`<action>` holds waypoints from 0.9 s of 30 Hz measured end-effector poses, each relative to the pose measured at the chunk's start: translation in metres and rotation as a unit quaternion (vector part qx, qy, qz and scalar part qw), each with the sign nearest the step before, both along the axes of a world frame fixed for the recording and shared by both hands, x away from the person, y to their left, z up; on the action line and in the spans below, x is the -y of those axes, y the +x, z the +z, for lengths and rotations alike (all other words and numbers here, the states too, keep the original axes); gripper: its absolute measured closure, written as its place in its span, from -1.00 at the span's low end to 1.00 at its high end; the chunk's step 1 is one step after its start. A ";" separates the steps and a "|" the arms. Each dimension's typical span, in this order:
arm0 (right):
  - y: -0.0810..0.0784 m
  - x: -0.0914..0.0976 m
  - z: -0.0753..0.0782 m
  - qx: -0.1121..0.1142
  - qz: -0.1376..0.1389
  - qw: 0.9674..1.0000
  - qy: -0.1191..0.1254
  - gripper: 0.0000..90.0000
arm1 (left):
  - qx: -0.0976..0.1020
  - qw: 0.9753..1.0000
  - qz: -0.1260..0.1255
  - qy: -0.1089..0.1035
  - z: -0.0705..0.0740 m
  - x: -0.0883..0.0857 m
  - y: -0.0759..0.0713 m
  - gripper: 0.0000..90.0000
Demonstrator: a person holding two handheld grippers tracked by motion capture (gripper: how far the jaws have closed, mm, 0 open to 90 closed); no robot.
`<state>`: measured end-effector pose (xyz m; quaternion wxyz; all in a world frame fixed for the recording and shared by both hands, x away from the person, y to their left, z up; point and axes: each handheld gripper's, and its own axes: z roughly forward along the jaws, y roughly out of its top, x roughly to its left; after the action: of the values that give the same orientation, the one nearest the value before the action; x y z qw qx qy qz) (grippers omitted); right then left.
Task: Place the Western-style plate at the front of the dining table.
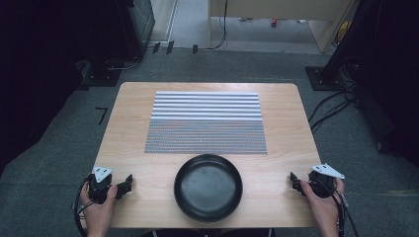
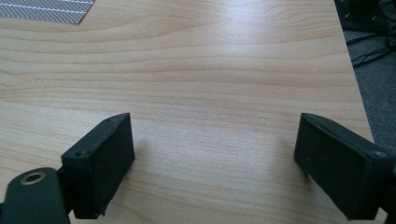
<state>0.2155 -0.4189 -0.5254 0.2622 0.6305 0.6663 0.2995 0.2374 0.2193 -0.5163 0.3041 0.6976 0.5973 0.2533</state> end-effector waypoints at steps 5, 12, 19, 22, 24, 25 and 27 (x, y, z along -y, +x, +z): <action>0.000 0.000 0.000 0.001 -0.011 1.000 0.002 -0.70 | -0.002 1.000 0.001 -0.004 0.001 0.000 0.001 -0.67; -0.001 0.001 0.003 0.010 -0.030 0.999 0.018 -0.69 | 0.005 1.000 0.007 -0.007 0.005 0.003 0.001 -0.67; -0.004 -0.005 0.014 0.036 -0.036 0.999 0.018 -0.69 | 0.011 1.000 -0.001 -0.007 0.009 0.012 -0.001 -0.67; -0.005 -0.009 0.017 0.043 -0.033 0.998 0.018 -0.69 | 0.013 1.000 -0.004 -0.017 0.010 0.014 -0.002 -0.67; -0.005 -0.012 0.018 0.046 -0.030 0.998 0.021 -0.68 | 0.014 1.000 -0.005 -0.019 0.011 0.015 -0.003 -0.67; -0.006 -0.013 0.019 0.047 -0.029 0.998 0.025 -0.68 | 0.015 1.000 -0.008 -0.024 0.013 0.017 -0.004 -0.67; -0.006 -0.015 0.021 0.049 -0.026 0.997 0.045 -0.68 | 0.017 0.999 -0.013 -0.029 0.014 0.021 -0.004 -0.68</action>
<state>0.2091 -0.4036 -0.5039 0.2733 0.6434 0.6221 0.3527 0.2331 0.1988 -0.5023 0.3373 0.6920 0.5898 0.2439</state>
